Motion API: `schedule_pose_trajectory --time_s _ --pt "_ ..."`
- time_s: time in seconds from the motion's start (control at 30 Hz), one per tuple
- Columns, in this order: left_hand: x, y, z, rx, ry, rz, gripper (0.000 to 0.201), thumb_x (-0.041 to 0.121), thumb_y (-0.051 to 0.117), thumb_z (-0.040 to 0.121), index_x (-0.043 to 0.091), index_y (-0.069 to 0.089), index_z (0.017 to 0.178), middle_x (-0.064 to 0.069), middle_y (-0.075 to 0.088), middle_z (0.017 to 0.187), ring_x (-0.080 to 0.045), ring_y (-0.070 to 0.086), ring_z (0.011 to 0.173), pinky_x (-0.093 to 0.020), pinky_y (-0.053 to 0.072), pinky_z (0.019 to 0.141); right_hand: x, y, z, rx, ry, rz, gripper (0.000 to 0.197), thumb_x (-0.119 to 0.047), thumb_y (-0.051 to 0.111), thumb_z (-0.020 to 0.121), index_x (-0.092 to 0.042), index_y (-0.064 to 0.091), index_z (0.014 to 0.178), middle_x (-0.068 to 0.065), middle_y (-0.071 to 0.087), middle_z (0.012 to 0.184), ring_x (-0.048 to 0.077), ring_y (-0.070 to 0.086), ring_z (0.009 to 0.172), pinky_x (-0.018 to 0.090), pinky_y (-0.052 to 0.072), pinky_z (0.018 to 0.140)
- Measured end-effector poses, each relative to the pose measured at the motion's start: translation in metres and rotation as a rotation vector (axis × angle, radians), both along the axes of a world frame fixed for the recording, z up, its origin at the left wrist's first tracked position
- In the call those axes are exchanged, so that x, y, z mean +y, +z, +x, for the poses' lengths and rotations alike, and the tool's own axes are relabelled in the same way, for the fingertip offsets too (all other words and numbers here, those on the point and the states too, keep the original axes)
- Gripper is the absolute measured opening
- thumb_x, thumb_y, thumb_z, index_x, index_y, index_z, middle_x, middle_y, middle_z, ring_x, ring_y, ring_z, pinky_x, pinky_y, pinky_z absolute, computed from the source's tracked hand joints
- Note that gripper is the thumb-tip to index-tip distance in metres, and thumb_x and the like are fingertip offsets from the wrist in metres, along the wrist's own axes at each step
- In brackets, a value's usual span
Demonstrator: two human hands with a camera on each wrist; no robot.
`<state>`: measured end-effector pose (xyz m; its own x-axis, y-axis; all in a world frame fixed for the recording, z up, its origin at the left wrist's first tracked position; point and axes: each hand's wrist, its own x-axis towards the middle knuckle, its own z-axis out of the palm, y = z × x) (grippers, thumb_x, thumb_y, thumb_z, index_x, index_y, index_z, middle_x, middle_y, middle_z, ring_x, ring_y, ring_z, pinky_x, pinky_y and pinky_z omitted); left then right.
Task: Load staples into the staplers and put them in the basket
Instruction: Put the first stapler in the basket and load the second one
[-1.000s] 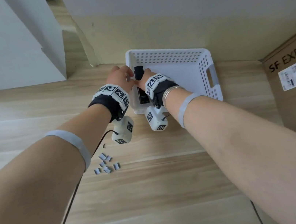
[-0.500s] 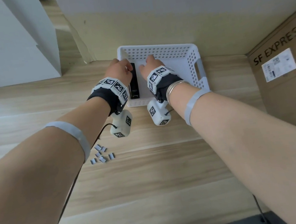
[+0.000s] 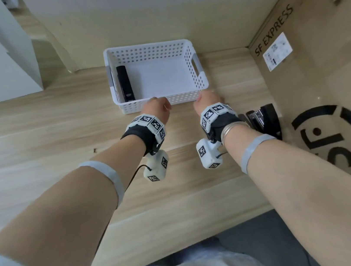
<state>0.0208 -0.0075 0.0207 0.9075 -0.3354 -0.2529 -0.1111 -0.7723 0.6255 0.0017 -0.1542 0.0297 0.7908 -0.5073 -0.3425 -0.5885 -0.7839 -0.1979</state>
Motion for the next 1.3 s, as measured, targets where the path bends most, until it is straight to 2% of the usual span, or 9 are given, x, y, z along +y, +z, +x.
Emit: schedule_pose_trajectory --time_s 0.07,0.17,0.33,0.5,0.63,0.73,0.97,1.17,1.3 --pt "-0.007 -0.009 -0.013 0.035 -0.025 -0.003 0.031 0.002 0.038 0.085 0.011 0.065 0.098 -0.015 0.06 0.112 -0.032 0.057 0.102 -0.033 0.044 0.087 -0.017 -0.004 -0.019 -0.003 -0.069 -0.031 0.025 -0.015 0.047 0.093 -0.02 0.065 0.109 0.007 0.051 0.129 0.032 0.04 0.126 0.046 0.032 0.104" --pt "-0.017 -0.02 -0.026 0.067 -0.065 0.008 0.032 0.002 0.038 0.085 0.012 0.064 0.098 -0.013 0.062 0.112 -0.032 0.059 0.1 -0.033 0.047 0.085 -0.042 -0.011 -0.047 -0.032 -0.139 -0.082 0.034 -0.005 0.052 0.087 -0.026 0.06 0.113 0.005 0.045 0.133 0.029 0.035 0.128 0.043 0.027 0.104" --pt "-0.024 -0.036 -0.038 0.078 -0.093 0.027 0.031 0.002 0.038 0.086 0.009 0.065 0.1 -0.016 0.06 0.114 -0.034 0.058 0.101 -0.031 0.045 0.084 -0.061 -0.026 -0.075 0.019 -0.223 -0.053 0.051 -0.006 0.057 0.084 -0.014 0.042 0.132 0.014 0.045 0.137 0.034 0.04 0.129 0.043 0.033 0.106" --pt "-0.023 -0.043 -0.042 0.087 -0.115 0.061 0.032 0.002 0.037 0.087 0.01 0.065 0.099 -0.016 0.06 0.113 -0.033 0.057 0.101 -0.032 0.044 0.083 -0.066 -0.023 -0.075 0.097 -0.133 -0.098 0.05 -0.006 0.059 0.085 -0.007 0.04 0.131 0.021 0.046 0.133 0.037 0.043 0.125 0.042 0.038 0.1" --pt "-0.018 -0.043 -0.041 0.118 -0.106 0.077 0.031 0.002 0.038 0.087 0.011 0.063 0.102 -0.014 0.058 0.114 -0.031 0.057 0.101 -0.031 0.044 0.081 -0.048 -0.011 -0.065 0.122 0.0 -0.112 0.051 -0.007 0.06 0.086 -0.005 0.039 0.133 0.02 0.045 0.133 0.038 0.044 0.125 0.044 0.038 0.103" --pt "-0.01 -0.041 -0.04 0.159 -0.105 0.067 0.029 0.003 0.048 0.086 0.009 0.055 0.114 -0.016 0.054 0.119 -0.032 0.057 0.102 -0.034 0.046 0.084 -0.017 -0.003 -0.053 0.072 0.235 -0.08 0.052 -0.006 0.062 0.084 -0.009 0.043 0.132 0.017 0.047 0.134 0.035 0.045 0.123 0.041 0.037 0.104" --pt "0.033 -0.035 -0.034 0.226 -0.039 0.065 0.057 0.011 0.07 0.076 0.009 0.044 0.127 -0.019 0.042 0.13 -0.038 0.056 0.108 -0.042 0.046 0.096 0.062 0.007 -0.04 0.047 0.769 0.004 0.055 0.0 0.056 0.086 -0.019 0.041 0.136 0.007 0.049 0.131 0.027 0.043 0.125 0.036 0.031 0.106" --pt "0.064 -0.045 -0.043 0.212 -0.077 0.228 0.052 0.017 0.071 0.076 0.005 0.051 0.122 -0.019 0.047 0.126 -0.036 0.055 0.108 -0.037 0.042 0.097 0.09 -0.008 -0.044 0.099 0.909 0.063 0.057 0.004 0.056 0.086 -0.021 0.043 0.136 0.004 0.052 0.128 0.025 0.045 0.123 0.033 0.032 0.103" --pt "0.068 -0.053 -0.045 0.178 -0.08 0.276 0.047 0.018 0.069 0.077 0.007 0.054 0.12 -0.015 0.052 0.123 -0.032 0.052 0.112 -0.035 0.038 0.099 0.095 -0.009 -0.046 0.109 0.882 0.122 0.054 -0.007 0.061 0.089 -0.02 0.044 0.138 0.006 0.055 0.129 0.025 0.049 0.12 0.033 0.037 0.1"
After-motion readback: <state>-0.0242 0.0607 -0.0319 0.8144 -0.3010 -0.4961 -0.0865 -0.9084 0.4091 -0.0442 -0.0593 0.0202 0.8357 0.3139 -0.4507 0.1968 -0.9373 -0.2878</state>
